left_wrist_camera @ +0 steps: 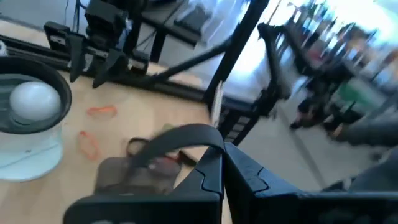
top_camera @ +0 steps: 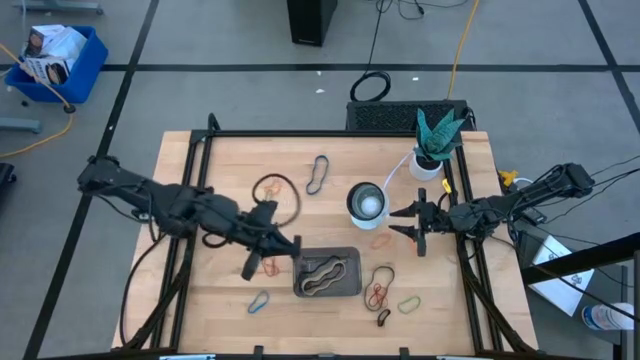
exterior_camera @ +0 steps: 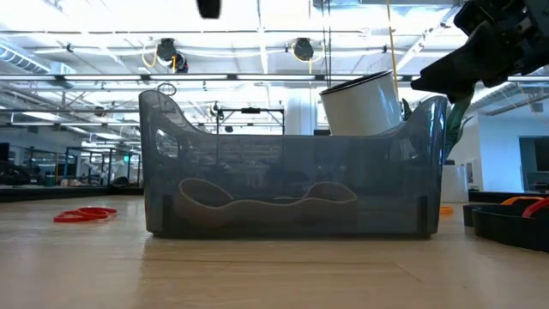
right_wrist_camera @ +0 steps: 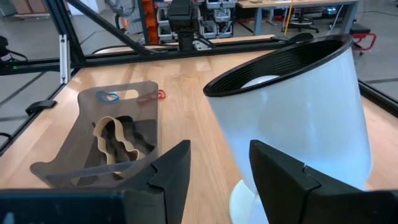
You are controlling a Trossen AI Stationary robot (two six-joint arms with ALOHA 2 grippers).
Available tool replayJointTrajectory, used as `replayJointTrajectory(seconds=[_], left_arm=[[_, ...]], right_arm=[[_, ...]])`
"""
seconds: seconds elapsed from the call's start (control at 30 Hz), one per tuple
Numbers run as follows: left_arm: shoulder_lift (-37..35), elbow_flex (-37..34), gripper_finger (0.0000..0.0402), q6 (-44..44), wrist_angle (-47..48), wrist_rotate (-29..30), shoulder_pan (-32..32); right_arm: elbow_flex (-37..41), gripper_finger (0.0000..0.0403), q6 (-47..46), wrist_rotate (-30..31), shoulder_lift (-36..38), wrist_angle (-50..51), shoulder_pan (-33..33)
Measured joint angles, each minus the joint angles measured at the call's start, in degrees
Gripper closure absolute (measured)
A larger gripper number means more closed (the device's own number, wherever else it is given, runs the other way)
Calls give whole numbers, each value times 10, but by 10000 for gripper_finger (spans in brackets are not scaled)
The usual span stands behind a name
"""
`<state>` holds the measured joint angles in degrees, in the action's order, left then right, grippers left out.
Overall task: Pick and place rubber bands into bin
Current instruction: Put the left large black rubber band into the black bin
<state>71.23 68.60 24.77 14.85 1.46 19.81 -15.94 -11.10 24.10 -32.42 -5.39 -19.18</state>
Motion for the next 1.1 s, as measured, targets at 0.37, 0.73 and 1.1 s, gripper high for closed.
replayJointTrajectory(seconds=[0.37,0.73,1.1], left_arm=[[184,218,396,-31,235,-1,-13],[313,220,398,-2,245,-64,-38],[397,220,394,25,249,-67,-46]], right_arm=[[0,244,0,-1,0,1,0],[11,245,0,-2,0,-4,0],[147,245,-90,-4,-1,-194,0]])
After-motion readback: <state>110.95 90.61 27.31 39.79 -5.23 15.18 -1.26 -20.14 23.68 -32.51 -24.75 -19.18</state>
